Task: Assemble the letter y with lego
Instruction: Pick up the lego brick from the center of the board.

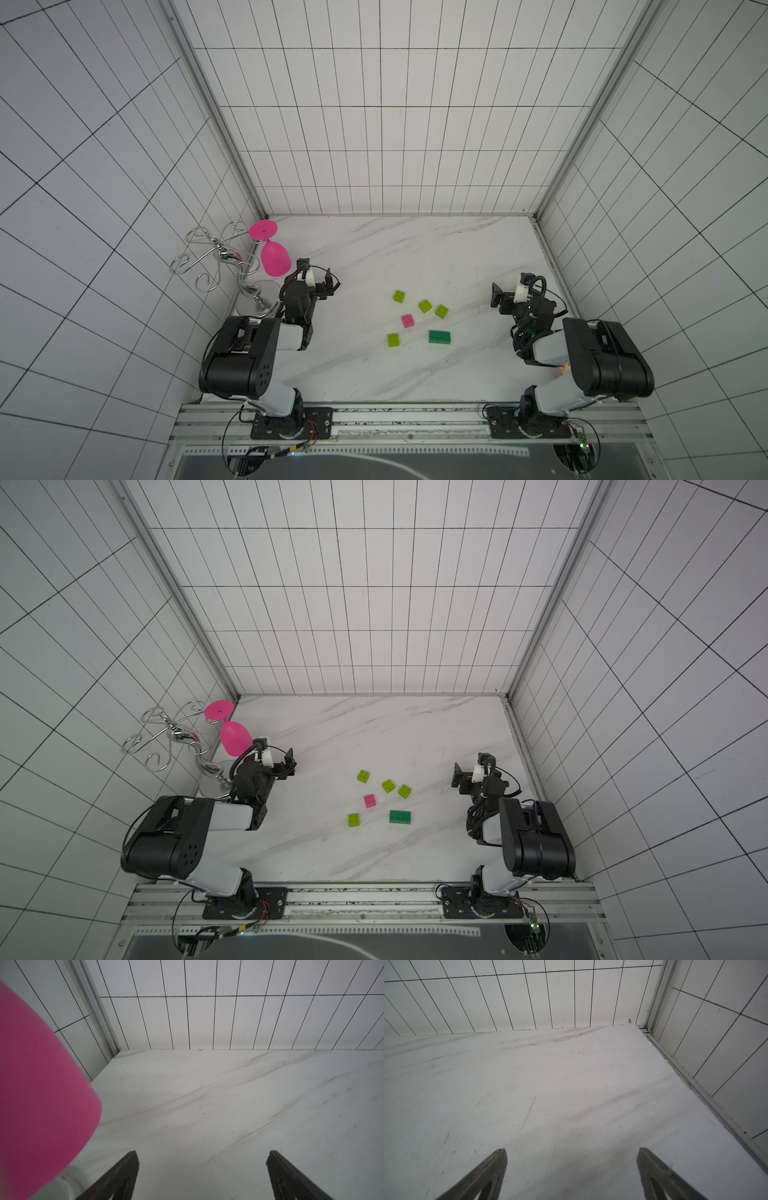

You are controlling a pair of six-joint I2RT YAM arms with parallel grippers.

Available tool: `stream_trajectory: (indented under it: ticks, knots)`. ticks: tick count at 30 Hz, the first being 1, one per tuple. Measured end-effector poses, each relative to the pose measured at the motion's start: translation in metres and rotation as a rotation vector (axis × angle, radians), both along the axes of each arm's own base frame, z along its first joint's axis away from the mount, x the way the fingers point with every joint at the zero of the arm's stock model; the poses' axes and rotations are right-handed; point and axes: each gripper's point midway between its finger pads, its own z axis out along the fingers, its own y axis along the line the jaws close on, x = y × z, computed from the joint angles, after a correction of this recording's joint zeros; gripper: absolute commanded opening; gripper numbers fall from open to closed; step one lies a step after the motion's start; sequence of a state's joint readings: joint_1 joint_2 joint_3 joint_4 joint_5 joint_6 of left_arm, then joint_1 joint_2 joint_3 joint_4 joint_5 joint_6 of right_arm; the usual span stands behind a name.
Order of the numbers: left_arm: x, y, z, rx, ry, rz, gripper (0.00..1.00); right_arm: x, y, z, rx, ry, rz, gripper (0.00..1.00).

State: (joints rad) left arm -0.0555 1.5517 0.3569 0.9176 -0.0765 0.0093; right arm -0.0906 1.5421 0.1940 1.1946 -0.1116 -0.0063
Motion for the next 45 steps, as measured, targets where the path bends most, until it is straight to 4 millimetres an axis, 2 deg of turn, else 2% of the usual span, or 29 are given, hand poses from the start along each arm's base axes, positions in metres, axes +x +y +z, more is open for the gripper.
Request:
stream_trajectory:
  ticks: [6,7,11,13,15,18,20,23,25,27,28,30,31,35,37,41,45]
  knots:
    - [0.0,0.0,0.0,0.0,0.0,-0.001,0.97,0.0,0.0,0.0,0.0,0.0,0.0,0.99]
    - [0.0,0.0,0.0,0.0,0.0,0.0,0.93,0.0,0.0,0.0,0.0,0.0,0.0,0.99]
    - [0.001,0.0,0.004,0.002,-0.015,0.001,0.9,0.0,-0.001,0.002,-0.001,-0.002,-0.009,0.99]
    - [-0.002,0.001,0.009,0.007,-0.012,0.012,0.86,-0.002,-0.005,0.01,-0.003,-0.011,-0.031,0.99]
    - [-0.004,0.0,0.023,0.018,-0.015,0.039,0.82,-0.001,-0.009,0.026,-0.003,-0.023,-0.055,0.97]
    - [0.002,-0.019,0.067,-0.033,-0.07,0.039,0.72,0.014,-0.011,0.065,0.026,-0.036,-0.076,0.97]
    - [0.011,-0.04,0.099,-0.096,-0.085,0.004,0.68,0.025,-0.004,0.095,0.051,-0.037,-0.056,0.95]
    - [0.024,-0.079,0.127,-0.132,-0.02,-0.061,0.66,0.029,0.027,0.121,0.088,-0.006,0.02,0.93]
    - [0.02,-0.117,0.136,-0.145,0.042,-0.138,0.63,0.022,0.057,0.124,0.116,0.041,0.091,0.92]
    - [0.007,-0.15,0.131,-0.179,0.135,-0.217,0.56,0.01,0.089,0.117,0.148,0.111,0.164,0.91]
    - [-0.003,-0.164,0.122,-0.201,0.196,-0.255,0.53,0.003,0.104,0.111,0.165,0.15,0.197,0.89]
    - [-0.02,-0.176,0.097,-0.246,0.322,-0.293,0.51,-0.012,0.131,0.096,0.197,0.238,0.255,0.87]
    - [-0.032,-0.179,0.078,-0.263,0.403,-0.303,0.5,-0.02,0.143,0.089,0.211,0.275,0.281,0.86]
    - [-0.085,-0.183,0.015,-0.284,0.669,-0.308,0.48,-0.052,0.195,0.074,0.241,0.379,0.395,0.84]
    - [-0.111,-0.181,-0.003,-0.294,0.764,-0.31,0.49,-0.067,0.223,0.065,0.226,0.434,0.454,0.8]
    - [-0.144,-0.171,-0.018,-0.336,0.87,-0.28,0.5,-0.08,0.272,0.045,0.147,0.556,0.5,0.73]
    - [-0.161,-0.166,-0.019,-0.383,0.914,-0.268,0.51,-0.081,0.295,0.032,0.119,0.619,0.502,0.66]
